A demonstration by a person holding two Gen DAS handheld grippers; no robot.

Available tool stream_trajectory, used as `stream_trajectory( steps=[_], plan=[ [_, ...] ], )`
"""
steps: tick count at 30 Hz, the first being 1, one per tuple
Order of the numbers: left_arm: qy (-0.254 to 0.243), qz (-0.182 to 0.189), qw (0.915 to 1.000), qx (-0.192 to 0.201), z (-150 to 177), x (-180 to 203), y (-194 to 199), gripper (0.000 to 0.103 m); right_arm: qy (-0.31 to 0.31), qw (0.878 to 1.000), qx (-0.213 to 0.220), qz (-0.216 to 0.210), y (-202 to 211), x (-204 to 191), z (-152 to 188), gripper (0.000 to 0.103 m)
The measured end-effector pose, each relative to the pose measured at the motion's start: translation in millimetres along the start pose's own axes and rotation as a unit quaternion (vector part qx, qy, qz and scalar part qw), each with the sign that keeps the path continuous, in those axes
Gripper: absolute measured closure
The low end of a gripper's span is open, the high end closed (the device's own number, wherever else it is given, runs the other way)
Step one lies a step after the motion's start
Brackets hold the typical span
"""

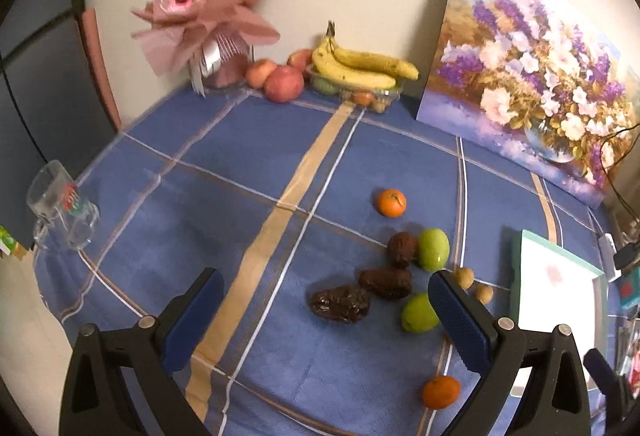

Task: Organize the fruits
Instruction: 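Grasp a wrinkled dark date with the left tool while the right tool grasps a mandarin orange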

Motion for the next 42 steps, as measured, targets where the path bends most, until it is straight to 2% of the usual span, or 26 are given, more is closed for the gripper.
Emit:
stream_trajectory(
  steps=[4,7,10,13,15,19,20,32,36,40,42],
  plan=[
    [0.001,-0.01,0.9994,-0.034,5,3,-19,0.0,0.003,1.0,-0.013,-0.008,-15,-14,-3,0.003],
    [0.007,-0.016,0.9975,-0.069,13,1,-34,0.001,0.004,0.999,-0.03,-0.016,-27,-21,-3,0.014],
    [0.005,-0.015,0.9955,-0.093,17,2,-48,0.007,0.008,0.999,-0.044,-0.017,-37,-26,-5,0.015],
    [0.001,-0.007,0.9932,-0.116,22,5,-61,0.01,0.001,0.998,-0.053,-0.022,-43,-28,-7,0.017],
    [0.005,-0.001,0.9916,-0.129,25,6,-68,0.013,-0.005,0.998,-0.059,-0.034,-48,-31,-8,0.029],
    [0.011,0.007,0.9882,-0.153,32,7,-81,0.016,-0.004,0.996,-0.083,-0.034,-60,-35,-1,0.03],
    [0.011,0.007,0.9874,-0.157,34,7,-84,0.016,-0.004,0.995,-0.093,-0.034,-64,-37,4,0.034],
    [0.01,0.013,0.9805,-0.196,58,10,-110,0.03,0.03,0.98,-0.194,-0.018,-96,-50,60,0.04],
    [0.012,0.015,0.9795,-0.2,61,10,-114,0.041,0.026,0.977,-0.212,-0.013,-102,-46,70,0.047],
    [0.009,0.017,0.98,-0.198,61,11,-112,0.042,0.02,0.977,-0.213,-0.018,-100,-41,70,0.054],
    [0.012,0.017,0.981,-0.193,56,12,-109,0.042,0.018,0.977,-0.209,-0.026,-97,-42,68,0.064]
  ],
)
Point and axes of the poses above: each gripper's, at about its wrist camera, not at the fingertips, and y roughly against the way its jaws point, x to its right, z to its underside, the point moved 10 cm from there along -y, roughly the way its jaws point, and after that the axes turned 1 degree about z, right-handed, at the moved point
